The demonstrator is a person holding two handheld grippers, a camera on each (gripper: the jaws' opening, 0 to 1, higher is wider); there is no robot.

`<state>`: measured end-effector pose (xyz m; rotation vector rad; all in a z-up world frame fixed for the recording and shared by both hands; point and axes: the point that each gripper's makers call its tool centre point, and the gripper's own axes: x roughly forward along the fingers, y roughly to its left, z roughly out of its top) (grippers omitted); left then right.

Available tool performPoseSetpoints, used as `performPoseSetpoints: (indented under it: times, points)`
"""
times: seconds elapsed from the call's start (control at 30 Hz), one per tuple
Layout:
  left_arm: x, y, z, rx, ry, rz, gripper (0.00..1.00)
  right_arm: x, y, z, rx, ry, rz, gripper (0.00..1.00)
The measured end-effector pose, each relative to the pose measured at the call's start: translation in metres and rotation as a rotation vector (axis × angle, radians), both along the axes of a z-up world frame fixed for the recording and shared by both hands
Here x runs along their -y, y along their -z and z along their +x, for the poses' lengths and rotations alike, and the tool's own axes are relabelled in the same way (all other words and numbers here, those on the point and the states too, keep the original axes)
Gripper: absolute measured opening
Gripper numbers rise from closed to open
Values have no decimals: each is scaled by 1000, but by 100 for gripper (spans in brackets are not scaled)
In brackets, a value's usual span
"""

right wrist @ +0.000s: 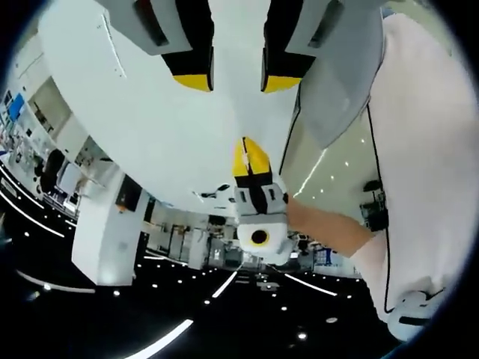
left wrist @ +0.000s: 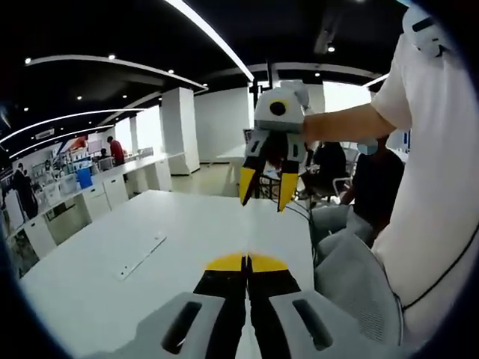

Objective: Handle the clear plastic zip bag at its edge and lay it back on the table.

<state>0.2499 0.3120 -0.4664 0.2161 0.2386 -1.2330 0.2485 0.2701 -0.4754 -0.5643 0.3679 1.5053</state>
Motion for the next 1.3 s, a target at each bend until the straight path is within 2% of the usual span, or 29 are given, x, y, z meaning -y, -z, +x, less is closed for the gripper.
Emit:
performPoseSetpoints:
  times: [0.1,0.33,0.47,0.53,0.7,0.77,0.93,1.13,1.3]
  points:
    - [2,-2,-1,6,13,1,0,-11,6,0,-7,-16,-13,21]
    - [8,-9,-9,22,38,-3,0,-16,16,4,-22,-26,-35,15]
    - [9,-13,-10,31,42,-9,0,-17,16,0,-33,-48,-34,7]
    - [8,-14,-11,32,43,-11,0,-17,16,-2,-18,-66,-33,0]
    - [5,-14,-9,34,35,-20,0,-19,15,-6,-10,-95,-29,0]
    - [4,-14,-9,33,34,-25,0,-19,15,-9,-30,-99,-34,0]
    - [5,-14,-10,62,36,-19,0,-19,14,-10,-19,-107,-47,0]
    - [4,-17,-10,61,30,-23,9,-16,14,-10,-2,-114,-70,0]
    - [-4,-22,-11,65,24,-27,6,-12,16,-10,1,-119,-91,0]
